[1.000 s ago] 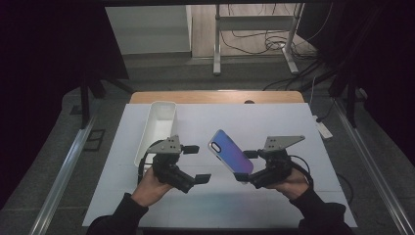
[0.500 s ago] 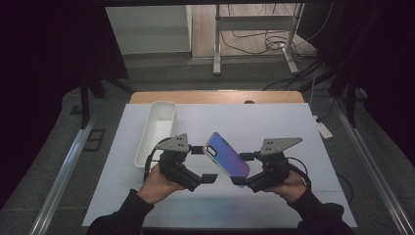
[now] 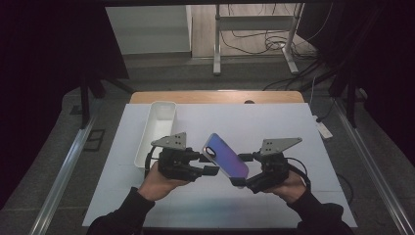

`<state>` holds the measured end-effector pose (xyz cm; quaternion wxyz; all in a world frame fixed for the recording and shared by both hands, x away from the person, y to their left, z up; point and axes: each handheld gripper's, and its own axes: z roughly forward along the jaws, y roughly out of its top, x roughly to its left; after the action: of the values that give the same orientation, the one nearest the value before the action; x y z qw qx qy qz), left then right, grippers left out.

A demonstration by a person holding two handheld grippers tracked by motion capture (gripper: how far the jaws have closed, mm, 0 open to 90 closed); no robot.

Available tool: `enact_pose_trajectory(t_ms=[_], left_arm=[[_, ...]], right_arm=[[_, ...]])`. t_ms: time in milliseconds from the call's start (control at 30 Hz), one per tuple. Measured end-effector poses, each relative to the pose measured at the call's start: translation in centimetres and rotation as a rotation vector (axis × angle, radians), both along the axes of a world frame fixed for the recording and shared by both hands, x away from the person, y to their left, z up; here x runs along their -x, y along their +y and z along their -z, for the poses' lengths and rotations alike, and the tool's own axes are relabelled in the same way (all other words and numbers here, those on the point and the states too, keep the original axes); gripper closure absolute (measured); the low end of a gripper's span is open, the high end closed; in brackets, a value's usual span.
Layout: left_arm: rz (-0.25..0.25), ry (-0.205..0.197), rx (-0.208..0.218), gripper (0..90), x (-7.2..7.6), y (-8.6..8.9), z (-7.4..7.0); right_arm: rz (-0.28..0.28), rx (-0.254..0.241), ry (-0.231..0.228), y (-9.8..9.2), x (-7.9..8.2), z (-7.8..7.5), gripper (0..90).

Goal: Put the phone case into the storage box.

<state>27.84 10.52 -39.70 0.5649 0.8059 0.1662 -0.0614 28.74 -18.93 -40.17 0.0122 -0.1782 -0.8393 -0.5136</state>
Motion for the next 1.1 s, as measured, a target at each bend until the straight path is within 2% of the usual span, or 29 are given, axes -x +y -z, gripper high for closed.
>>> enact_pose_trajectory(t_ms=[167, 333, 667, 833, 1100], left_arm=[[0.038, 0.020, 0.028, 68.8, -0.12, -0.05, 0.18], [0.058, 0.025, 0.037, 77.1, -0.20, 0.01, 0.20], [0.093, 0.036, 0.054, 80.6, -0.31, 0.08, 0.35], [0.151, 0.037, 0.073, 84.6, -0.41, 0.14, 0.44], [0.226, 0.019, 0.096, 87.6, -0.46, 0.08, 0.70]], right_arm=[[-0.005, -0.006, 0.001, -0.06, -0.02, 0.00, 16.7], [-0.007, -0.017, 0.010, -0.15, -0.12, 0.05, 16.8], [-0.031, -0.013, 0.024, 0.02, -0.13, 0.20, 16.8], [-0.057, -0.012, 0.026, 0.20, -0.03, 0.29, 16.8], [-0.130, -0.032, 0.086, 0.28, -0.39, 0.67, 16.3]])
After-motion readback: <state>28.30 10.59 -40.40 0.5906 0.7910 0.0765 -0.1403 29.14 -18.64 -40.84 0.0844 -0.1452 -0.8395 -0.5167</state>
